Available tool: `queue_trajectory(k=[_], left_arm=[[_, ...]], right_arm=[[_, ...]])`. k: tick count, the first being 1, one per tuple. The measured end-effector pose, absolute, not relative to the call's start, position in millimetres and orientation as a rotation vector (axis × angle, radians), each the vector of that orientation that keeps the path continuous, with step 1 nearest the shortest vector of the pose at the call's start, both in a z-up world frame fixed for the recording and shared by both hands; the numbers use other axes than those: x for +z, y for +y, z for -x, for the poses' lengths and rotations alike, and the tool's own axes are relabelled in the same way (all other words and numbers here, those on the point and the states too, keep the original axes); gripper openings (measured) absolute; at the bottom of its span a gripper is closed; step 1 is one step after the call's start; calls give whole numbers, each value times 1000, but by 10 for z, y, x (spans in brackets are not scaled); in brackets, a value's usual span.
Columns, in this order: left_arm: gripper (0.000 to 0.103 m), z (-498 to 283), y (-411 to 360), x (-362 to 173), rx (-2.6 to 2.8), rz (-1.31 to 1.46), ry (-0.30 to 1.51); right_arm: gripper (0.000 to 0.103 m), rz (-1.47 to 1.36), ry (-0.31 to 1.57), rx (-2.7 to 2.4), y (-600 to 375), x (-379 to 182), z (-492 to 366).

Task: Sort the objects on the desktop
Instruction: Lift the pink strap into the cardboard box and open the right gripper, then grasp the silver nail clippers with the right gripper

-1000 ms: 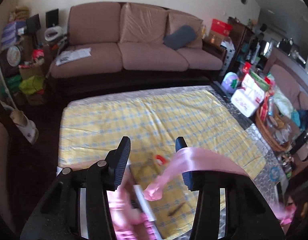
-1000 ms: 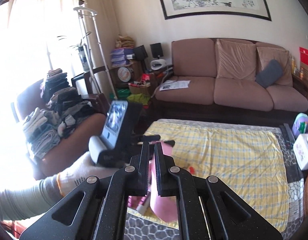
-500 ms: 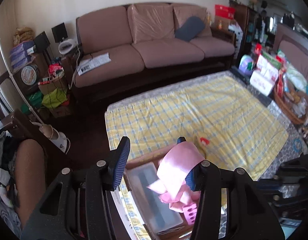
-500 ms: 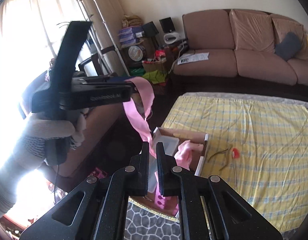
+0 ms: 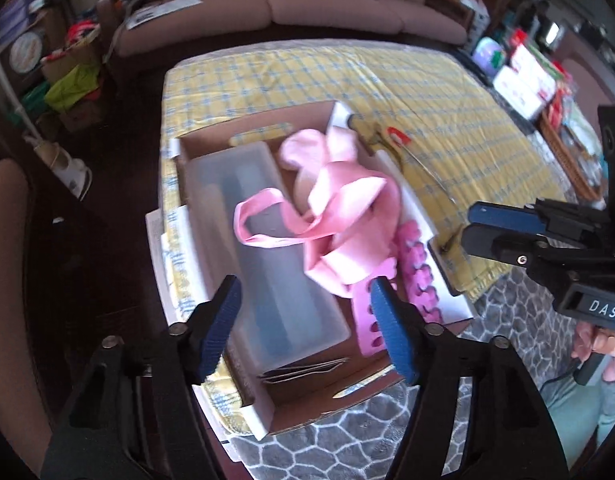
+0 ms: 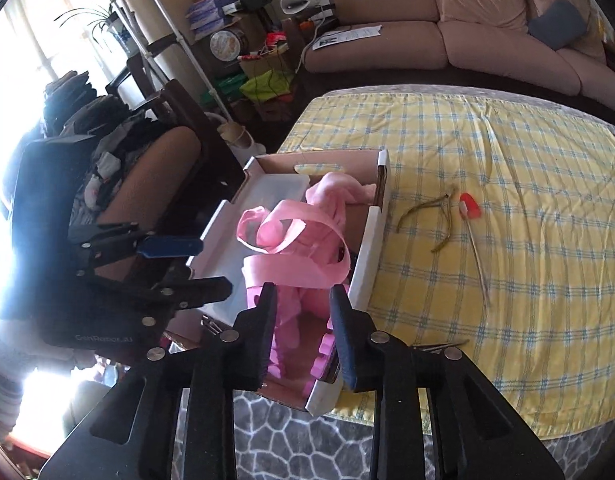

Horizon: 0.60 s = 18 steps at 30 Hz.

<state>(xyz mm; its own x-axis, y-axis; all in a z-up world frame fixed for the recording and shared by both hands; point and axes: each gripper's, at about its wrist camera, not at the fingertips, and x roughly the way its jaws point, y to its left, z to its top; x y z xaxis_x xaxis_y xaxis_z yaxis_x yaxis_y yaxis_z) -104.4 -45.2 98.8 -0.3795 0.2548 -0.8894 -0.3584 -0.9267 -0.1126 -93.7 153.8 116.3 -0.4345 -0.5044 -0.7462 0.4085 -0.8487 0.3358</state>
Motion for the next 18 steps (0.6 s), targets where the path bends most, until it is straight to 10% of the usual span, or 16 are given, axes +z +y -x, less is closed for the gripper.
queue_trajectory(k=[5,9,18], left_arm=[[100,949,-439,989,2392,1426,132],[103,881,-299,960,2384,1396,122],[103,936,-60,1006,2357,1369,21]], right_arm=[[65,-1220,-178,-2303,1584,1117,924],[89,-1239,-193,-2343,1756,1074,913],[97,-1225,-45,-2483,2252,785,884]])
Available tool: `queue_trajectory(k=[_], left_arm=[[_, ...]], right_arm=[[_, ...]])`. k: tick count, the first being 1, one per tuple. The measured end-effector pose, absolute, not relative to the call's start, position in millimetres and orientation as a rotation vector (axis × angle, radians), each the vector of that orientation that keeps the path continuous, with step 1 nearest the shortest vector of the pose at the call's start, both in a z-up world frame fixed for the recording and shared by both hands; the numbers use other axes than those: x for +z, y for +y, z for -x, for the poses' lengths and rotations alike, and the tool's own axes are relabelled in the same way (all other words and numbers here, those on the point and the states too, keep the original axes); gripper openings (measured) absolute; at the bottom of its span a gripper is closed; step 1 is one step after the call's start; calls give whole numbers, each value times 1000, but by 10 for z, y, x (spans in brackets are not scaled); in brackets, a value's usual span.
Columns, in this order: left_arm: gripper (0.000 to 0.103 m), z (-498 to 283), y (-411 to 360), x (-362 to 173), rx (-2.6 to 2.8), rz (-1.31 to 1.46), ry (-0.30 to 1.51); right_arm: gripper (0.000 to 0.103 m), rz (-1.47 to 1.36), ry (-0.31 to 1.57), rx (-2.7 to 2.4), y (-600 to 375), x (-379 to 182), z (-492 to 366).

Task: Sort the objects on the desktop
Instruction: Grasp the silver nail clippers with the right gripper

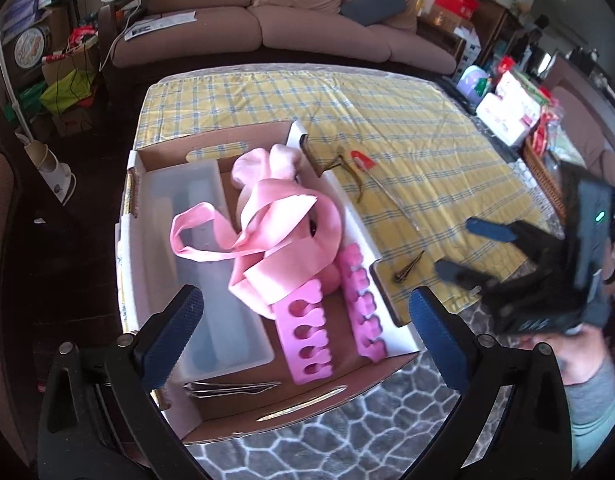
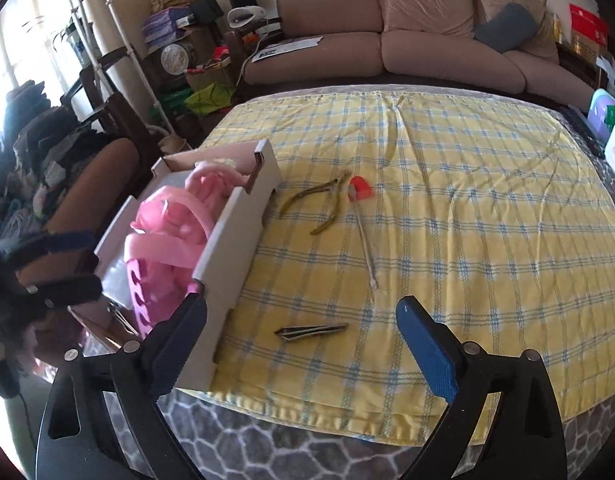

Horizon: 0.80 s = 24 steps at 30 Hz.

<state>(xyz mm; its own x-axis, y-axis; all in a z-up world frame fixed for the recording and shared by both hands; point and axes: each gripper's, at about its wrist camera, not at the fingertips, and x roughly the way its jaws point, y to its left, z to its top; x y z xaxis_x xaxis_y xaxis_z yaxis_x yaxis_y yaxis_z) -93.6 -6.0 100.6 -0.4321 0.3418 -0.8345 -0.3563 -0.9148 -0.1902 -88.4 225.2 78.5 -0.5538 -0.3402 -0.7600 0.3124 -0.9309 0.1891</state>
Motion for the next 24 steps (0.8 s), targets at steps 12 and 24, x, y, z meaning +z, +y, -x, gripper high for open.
queue_trajectory(k=[12,24], left_arm=[[103,991,-6,999,2365,1372,-2],[103,1098,246,1076,2335,1362,-11]], right_arm=[[84,-1229,113,-2413,2065,148,986],[59,-1212,157,-2458,2195,239,932]])
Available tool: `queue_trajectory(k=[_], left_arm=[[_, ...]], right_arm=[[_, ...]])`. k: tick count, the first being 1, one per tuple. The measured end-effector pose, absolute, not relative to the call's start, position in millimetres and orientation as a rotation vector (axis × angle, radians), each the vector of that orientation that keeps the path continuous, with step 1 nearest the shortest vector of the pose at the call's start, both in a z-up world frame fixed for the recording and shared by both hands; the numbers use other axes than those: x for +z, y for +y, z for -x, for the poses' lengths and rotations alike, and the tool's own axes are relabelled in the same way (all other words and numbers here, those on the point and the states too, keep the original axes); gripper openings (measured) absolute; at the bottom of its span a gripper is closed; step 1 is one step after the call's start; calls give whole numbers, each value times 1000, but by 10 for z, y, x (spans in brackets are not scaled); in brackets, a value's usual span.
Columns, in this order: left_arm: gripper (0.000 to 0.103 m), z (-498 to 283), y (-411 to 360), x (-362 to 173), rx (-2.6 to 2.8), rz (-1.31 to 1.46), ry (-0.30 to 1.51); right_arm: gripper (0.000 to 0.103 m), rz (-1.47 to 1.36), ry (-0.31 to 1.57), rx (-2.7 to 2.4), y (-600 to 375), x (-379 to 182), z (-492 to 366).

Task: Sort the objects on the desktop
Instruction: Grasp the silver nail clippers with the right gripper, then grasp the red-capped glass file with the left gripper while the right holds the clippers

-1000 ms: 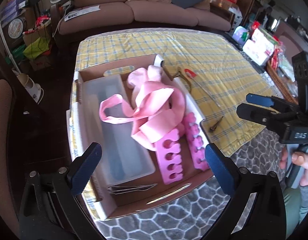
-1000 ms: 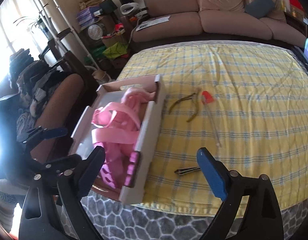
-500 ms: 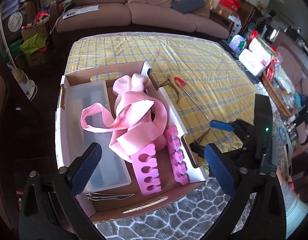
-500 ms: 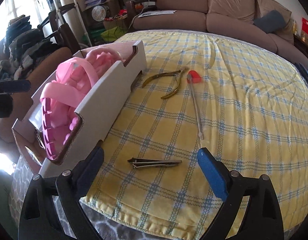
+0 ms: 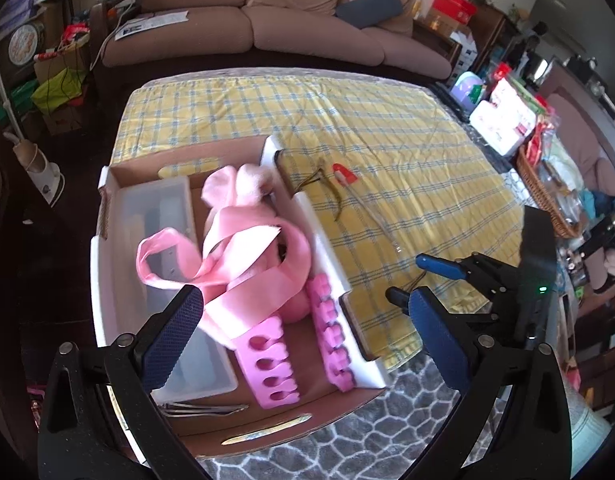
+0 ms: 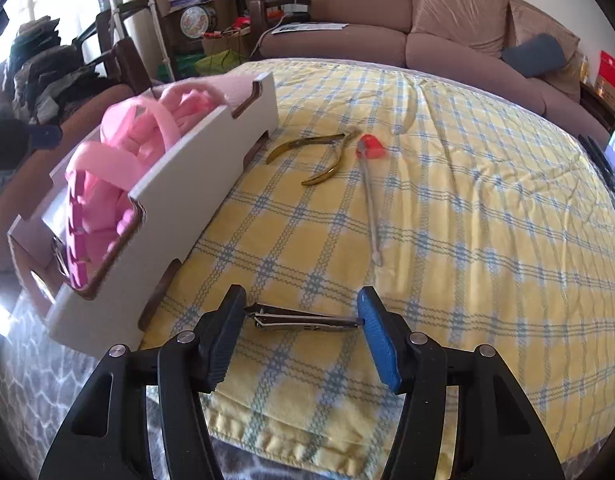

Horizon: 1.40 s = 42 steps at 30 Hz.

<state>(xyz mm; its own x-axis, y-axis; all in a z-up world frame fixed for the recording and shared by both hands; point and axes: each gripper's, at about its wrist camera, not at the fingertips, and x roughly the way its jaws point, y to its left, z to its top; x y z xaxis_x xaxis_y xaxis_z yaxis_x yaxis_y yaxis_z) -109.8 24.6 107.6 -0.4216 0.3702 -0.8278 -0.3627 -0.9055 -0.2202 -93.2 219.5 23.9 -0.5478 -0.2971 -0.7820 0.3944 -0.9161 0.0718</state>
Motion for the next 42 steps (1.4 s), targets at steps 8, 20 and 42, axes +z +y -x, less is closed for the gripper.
queue_trajectory(k=[8,20,42], left_arm=[[103,1451,1077,1093,2271,1385,110],[85,2064,1811,173,2301,1708,287],[28,1932,2128,82,2391,1668,334]], right_arm=[[60,-1189,-12,-2524,2746,796,795],[60,-1211,-222,-2569,3453,912,733],[60,-1198,-298,-2544,3622,973,717]])
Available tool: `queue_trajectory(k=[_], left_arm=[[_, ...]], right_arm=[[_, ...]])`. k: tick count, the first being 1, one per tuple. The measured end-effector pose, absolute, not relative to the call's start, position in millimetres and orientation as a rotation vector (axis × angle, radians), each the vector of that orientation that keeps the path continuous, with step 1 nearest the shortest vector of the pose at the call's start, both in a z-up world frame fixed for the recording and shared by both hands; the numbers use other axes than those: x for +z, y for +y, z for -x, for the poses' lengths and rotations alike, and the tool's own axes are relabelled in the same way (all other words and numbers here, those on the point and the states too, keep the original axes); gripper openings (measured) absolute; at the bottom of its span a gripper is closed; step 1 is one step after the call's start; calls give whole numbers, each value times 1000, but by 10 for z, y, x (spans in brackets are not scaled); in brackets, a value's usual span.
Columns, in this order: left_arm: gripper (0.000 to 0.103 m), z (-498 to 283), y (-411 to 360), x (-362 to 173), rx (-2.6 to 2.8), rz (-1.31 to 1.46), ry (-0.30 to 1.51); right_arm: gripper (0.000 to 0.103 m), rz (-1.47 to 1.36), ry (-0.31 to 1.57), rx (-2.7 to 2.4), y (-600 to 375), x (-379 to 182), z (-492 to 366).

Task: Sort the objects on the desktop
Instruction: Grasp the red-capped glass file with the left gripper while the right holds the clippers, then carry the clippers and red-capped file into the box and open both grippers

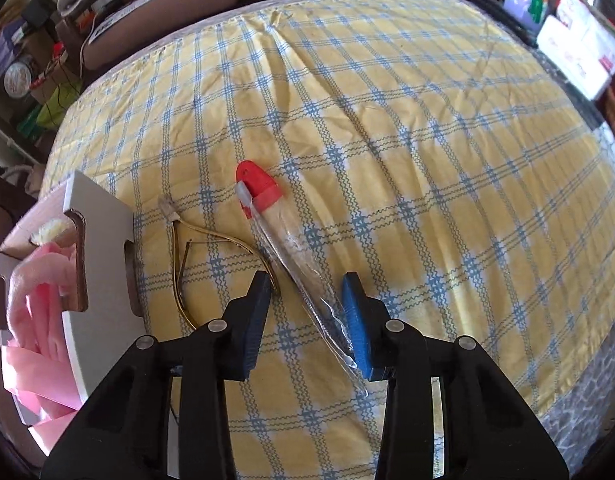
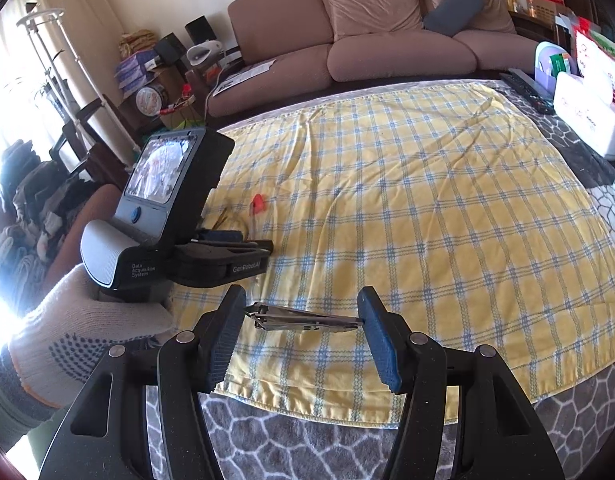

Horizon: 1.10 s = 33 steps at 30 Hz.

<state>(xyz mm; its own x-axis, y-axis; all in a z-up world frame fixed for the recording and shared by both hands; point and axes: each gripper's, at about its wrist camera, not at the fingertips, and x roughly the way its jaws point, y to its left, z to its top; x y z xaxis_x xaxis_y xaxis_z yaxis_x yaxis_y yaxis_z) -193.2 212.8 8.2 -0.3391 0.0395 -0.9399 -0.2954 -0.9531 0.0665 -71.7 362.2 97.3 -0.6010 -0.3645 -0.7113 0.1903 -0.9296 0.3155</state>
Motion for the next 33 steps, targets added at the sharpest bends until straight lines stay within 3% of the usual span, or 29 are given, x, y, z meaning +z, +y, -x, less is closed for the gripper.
queue_trajectory(k=[3,6,15,23,29,33], left_arm=[[7,1956,2017,129,2420,1649,264],[0,2050,1819,142,2394,1655,106],[0,1924,1600,243,2320,1626,22],[0,1770,1336,778,2288,1518,-85],[0,1606,665,1259,2318,1441,-149],[0,1514,100,1288,2369,1459,-158]], right_arm=[[60,-1191,-303,-2545,3628,992,709],[60,-1196,-309,-2539,3624,981,719],[60,-1197,-311,-2510,3503,963,766],[60,-1182,-294,-2497,3371,992,758],[60,-1076,-267,-2457,3022,1242,710],[60,-1017,-168,-2382,2479,1400,647]])
